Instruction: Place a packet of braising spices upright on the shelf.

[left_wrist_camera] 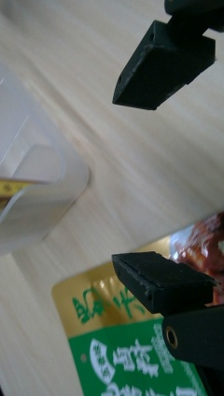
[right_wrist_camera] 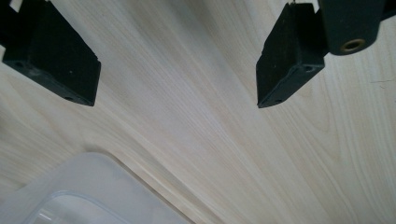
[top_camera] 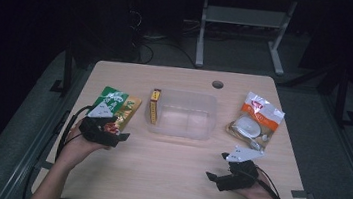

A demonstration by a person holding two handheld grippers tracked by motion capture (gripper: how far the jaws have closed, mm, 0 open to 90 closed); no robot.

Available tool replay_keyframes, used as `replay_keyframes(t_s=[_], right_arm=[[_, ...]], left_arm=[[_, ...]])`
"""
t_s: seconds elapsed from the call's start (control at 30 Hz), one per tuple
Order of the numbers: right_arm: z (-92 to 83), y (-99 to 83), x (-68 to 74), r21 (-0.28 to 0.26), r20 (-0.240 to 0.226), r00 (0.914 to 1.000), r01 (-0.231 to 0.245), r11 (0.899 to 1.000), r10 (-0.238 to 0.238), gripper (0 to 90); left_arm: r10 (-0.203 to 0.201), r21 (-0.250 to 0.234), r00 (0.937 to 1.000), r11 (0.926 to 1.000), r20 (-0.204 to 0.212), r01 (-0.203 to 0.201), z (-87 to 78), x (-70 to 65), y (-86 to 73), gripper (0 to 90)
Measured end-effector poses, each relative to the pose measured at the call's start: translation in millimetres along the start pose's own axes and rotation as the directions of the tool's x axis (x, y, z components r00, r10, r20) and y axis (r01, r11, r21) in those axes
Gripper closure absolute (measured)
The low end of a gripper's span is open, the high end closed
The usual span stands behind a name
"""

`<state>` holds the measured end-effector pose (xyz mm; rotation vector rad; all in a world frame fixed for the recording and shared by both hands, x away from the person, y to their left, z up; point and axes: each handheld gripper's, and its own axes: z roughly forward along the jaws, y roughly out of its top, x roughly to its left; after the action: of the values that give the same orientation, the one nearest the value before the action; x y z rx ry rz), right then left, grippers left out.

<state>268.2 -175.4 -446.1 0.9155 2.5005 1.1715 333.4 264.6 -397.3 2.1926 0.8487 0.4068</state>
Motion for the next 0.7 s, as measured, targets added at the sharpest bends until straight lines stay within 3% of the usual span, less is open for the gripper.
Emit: replay_keyframes(t_s=[0.2,0.4,0.43,0.5,0.6,0.7], right_arm=[[0.3,-0.3,-2.0,-0.001,0.007,1.0,0.007,1.0,-0.007,13.5],[1.0,-0.7,-2.9,0.001,0.015,0.9997,0.02,1.0,-0.02,13.4],[0.2,-0.8,-3.2,0.001,0.016,0.9998,0.012,1.0,-0.012,13.5],[-0.1,-0.8,-2.9,-0.002,0.015,0.9999,0.007,1.0,-0.007,13.5],[-0.8,-1.7,-2.0,0.0,0.019,0.9997,0.018,1.0,-0.018,13.5],[-1.5,-2.0,-1.0,0.0,0.022,0.9994,0.026,1.0,-0.026,13.5]], left_arm=[[-0.038,-0.008,0.9974,0.9993,-0.061,0.037,2.2,15.8,6.7,19.7],[-0.075,0.012,0.9902,0.997,-0.118,0.077,8.0,39.7,2.4,19.6],[-0.105,-0.001,0.9859,0.9943,-0.13,0.106,9.0,47.3,0.9,19.6],[-0.119,-0.007,0.9838,0.9928,-0.133,0.12,9.7,51.0,0.0,19.6],[-0.157,-0.014,0.973,0.9875,-0.169,0.157,12.9,63.9,-5.0,19.6],[-0.162,-0.01,0.969,0.9866,-0.187,0.163,15.8,71.9,-8.5,20.9]])
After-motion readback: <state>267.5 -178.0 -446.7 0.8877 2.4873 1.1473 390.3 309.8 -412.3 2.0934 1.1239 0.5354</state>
